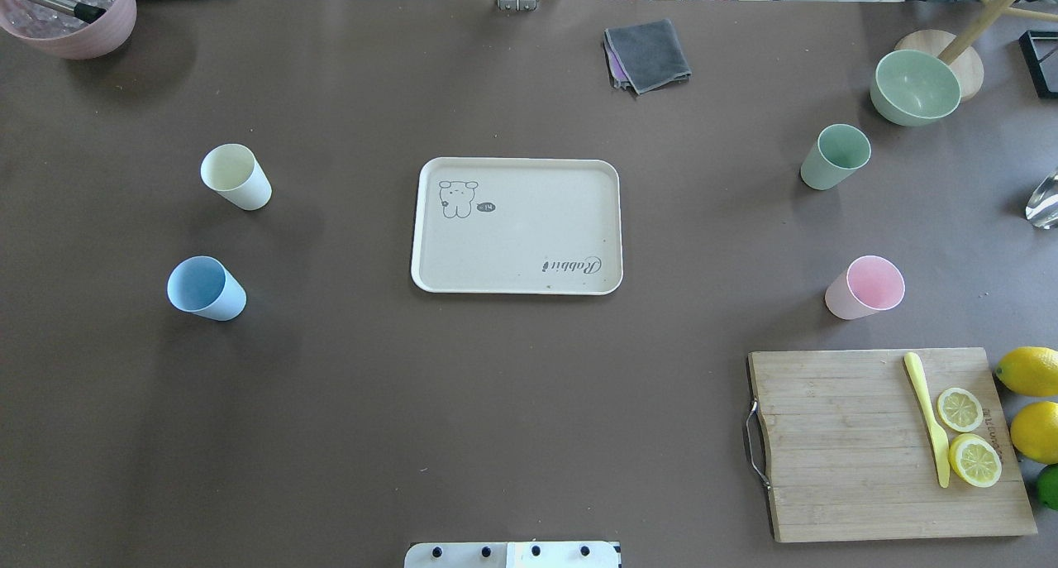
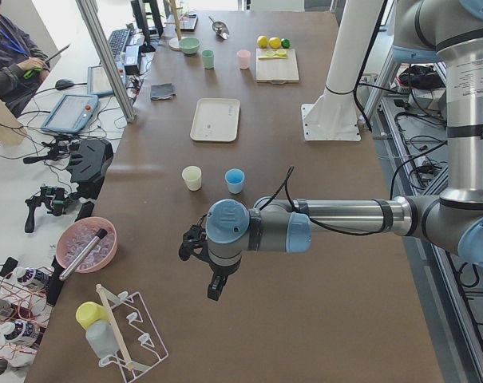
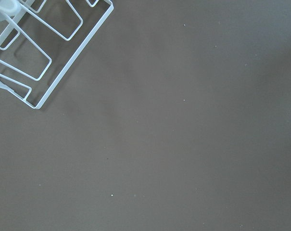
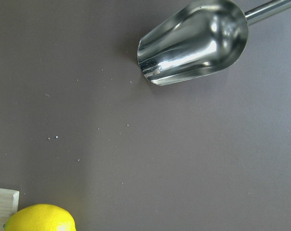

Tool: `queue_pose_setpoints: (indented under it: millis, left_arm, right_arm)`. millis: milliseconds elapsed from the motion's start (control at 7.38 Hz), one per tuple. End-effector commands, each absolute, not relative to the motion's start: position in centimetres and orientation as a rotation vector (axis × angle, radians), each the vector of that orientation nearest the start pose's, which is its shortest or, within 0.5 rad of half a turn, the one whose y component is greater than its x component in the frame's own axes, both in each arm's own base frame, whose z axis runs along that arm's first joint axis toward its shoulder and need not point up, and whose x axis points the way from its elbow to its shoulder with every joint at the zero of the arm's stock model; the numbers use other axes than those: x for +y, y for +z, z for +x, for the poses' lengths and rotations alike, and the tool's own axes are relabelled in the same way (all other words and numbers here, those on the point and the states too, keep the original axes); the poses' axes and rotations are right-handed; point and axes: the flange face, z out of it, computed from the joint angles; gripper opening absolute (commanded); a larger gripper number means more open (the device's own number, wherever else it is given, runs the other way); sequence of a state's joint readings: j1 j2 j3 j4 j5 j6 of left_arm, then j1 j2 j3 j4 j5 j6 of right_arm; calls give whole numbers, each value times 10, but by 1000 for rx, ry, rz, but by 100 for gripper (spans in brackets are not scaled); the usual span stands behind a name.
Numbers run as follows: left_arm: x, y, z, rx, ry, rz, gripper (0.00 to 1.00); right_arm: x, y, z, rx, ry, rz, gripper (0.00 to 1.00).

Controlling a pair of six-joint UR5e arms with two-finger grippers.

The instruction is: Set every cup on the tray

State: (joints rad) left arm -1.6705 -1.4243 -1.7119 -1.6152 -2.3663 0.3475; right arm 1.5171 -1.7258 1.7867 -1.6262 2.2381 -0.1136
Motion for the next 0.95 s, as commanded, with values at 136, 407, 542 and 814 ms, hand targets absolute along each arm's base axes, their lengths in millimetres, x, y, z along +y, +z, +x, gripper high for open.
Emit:
queue_pose_setpoints:
  millis: [136,407,542,814]
  left_arm:
    - [-422,651,-105,760,257,225,99]
    - [-426,644,-106,756,263,241,99]
    - [-428,634,-106,753,269,260,99]
    - [-437,602,-106,745,288,321,99]
  right_arm:
    - [-429,636,49,-666,-163,26,100]
    - [-435,624,49,-665,-172,51,100]
    - [-436,622,48,-665,-173,55,100]
    - [-470,587,47,-658,-191,131,100]
